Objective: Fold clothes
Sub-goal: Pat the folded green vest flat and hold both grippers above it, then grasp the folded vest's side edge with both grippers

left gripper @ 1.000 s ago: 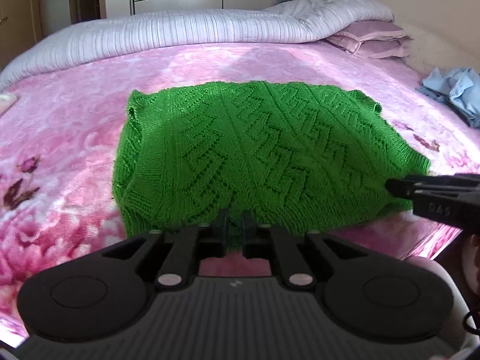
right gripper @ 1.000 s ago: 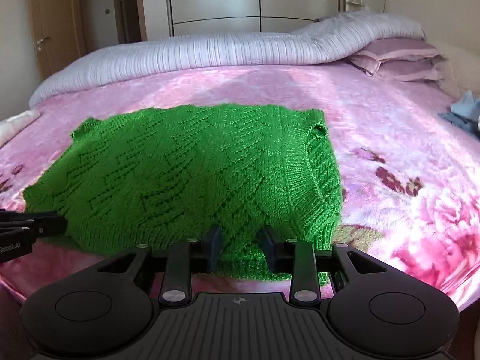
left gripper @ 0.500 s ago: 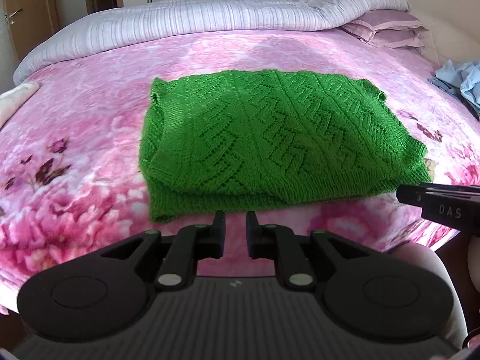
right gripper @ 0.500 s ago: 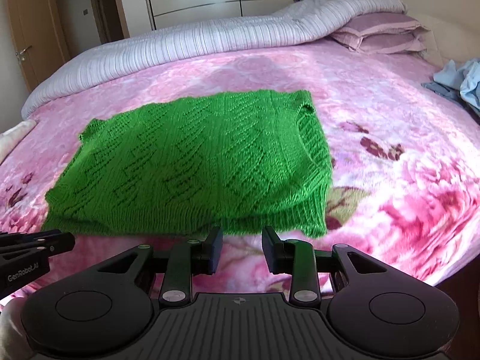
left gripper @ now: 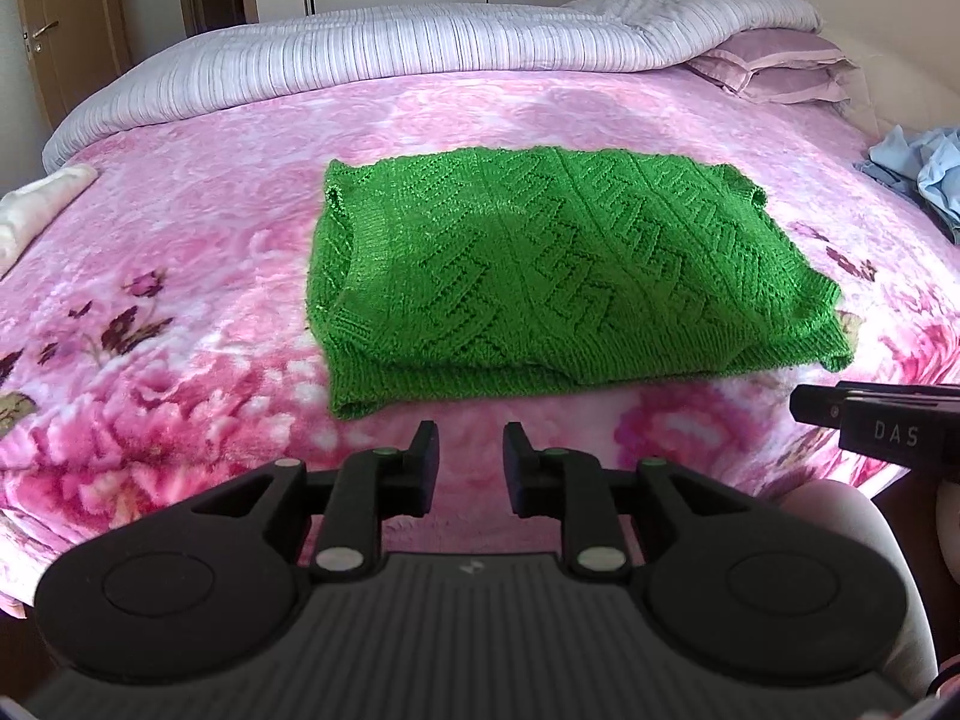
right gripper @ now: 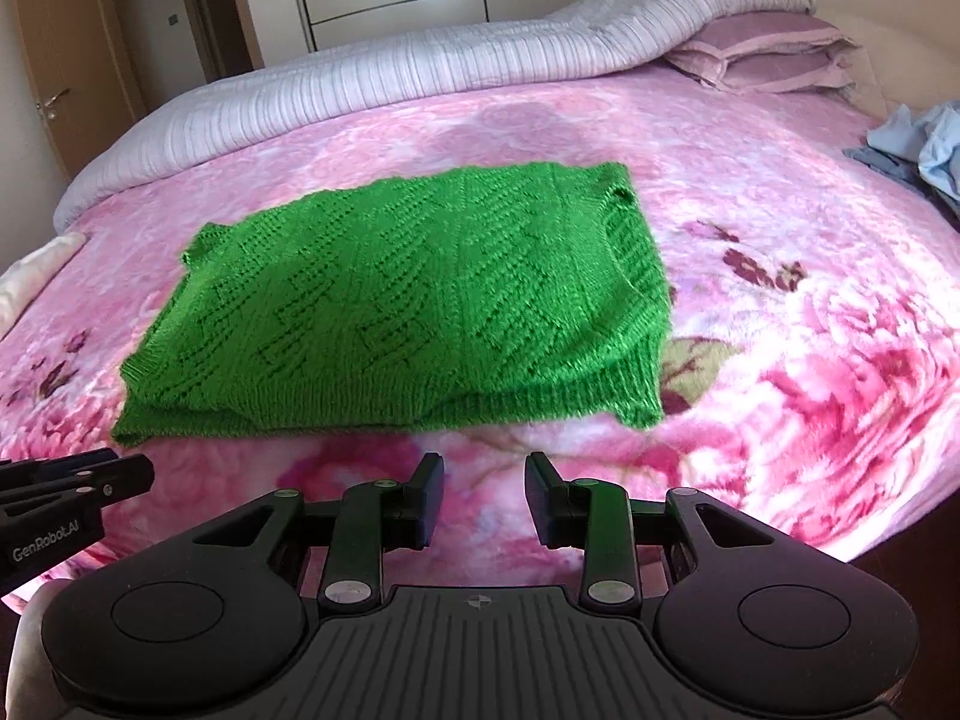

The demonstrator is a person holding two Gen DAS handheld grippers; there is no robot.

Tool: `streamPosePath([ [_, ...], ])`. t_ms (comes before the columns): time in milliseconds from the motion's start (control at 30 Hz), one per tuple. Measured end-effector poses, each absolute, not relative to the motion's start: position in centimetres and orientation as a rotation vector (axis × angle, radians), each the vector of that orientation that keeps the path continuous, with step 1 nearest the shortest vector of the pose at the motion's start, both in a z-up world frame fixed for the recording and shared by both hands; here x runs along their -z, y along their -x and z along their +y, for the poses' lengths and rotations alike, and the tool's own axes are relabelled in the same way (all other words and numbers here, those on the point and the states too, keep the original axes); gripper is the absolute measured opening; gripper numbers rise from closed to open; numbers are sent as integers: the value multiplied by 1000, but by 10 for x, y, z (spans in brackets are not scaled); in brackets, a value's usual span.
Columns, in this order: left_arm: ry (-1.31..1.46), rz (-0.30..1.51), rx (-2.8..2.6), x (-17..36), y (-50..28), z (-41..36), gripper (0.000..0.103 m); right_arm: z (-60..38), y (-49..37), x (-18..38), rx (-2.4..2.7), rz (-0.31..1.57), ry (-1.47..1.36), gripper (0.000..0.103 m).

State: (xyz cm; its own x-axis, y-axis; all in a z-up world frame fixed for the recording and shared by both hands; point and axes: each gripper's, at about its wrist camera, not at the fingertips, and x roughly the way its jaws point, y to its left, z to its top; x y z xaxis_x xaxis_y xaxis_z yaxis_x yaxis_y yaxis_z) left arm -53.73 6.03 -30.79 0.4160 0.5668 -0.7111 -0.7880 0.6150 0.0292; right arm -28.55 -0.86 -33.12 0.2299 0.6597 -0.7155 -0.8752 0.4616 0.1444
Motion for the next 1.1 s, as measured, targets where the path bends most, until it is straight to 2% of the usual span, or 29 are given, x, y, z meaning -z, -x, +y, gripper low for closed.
streamPosePath([
  [667, 384, 693, -831, 311, 544, 65, 22, -14, 282, 333, -1093, 793, 307, 37],
  [1100, 395, 560, -832, 304, 550, 117, 21, -38, 190, 340, -1035, 908, -169, 37],
])
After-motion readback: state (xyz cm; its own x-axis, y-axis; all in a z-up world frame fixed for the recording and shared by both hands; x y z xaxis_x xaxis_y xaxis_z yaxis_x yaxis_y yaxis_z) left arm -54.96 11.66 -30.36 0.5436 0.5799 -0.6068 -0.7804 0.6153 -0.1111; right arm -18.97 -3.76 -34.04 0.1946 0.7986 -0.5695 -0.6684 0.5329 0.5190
